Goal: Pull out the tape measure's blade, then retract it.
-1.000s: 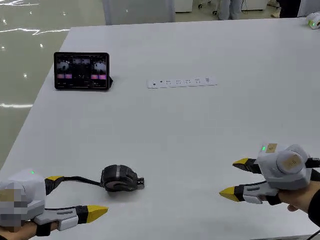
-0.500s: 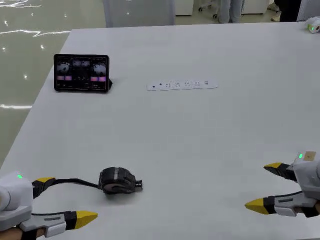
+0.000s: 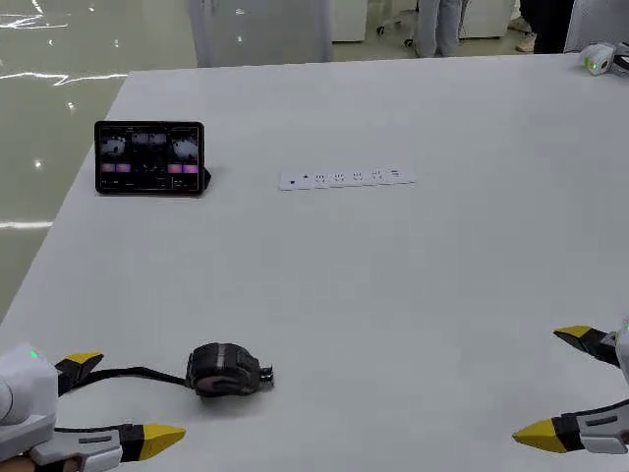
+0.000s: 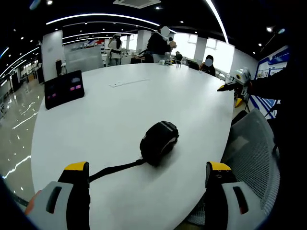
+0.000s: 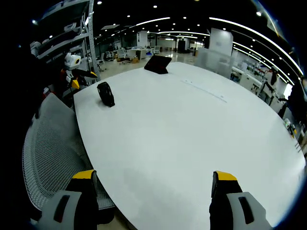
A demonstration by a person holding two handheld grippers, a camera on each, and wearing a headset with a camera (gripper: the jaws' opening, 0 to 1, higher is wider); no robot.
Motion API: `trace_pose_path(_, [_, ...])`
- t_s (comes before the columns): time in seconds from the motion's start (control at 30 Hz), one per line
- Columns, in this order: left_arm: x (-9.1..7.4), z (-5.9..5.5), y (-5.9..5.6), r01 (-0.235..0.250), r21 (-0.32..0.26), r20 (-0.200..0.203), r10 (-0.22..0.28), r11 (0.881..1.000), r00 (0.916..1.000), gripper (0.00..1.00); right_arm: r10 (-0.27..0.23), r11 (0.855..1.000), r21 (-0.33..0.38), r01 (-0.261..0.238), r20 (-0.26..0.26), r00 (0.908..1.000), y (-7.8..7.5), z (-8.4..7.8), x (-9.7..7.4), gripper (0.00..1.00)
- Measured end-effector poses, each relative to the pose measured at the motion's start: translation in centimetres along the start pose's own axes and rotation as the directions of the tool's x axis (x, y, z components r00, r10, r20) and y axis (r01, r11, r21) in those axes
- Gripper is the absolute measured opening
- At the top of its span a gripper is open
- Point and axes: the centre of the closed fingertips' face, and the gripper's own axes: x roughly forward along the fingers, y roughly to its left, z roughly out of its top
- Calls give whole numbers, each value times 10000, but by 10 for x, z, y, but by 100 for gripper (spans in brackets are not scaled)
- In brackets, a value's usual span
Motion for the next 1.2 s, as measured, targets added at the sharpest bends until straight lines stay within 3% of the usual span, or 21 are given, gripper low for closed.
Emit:
trace_pose_path(0.4, [-4, -9, 3, 6, 31, -392, -5, 10000, 9992, 99, 19, 10000, 93, -19, -51, 10000, -1, -3, 0, 99])
trace_pose_path(0.67, [-6, -9, 5, -105, 87, -372, 108, 9999, 9992, 99, 230, 9997, 95, -228, -190, 9996, 3, -7, 0, 99])
trace_pose_path(1.2, [-6, -11, 6, -71, 19, -488, 71, 10000, 9988, 99, 187, 9997, 142, -184, -193, 9996, 3, -11, -2, 99])
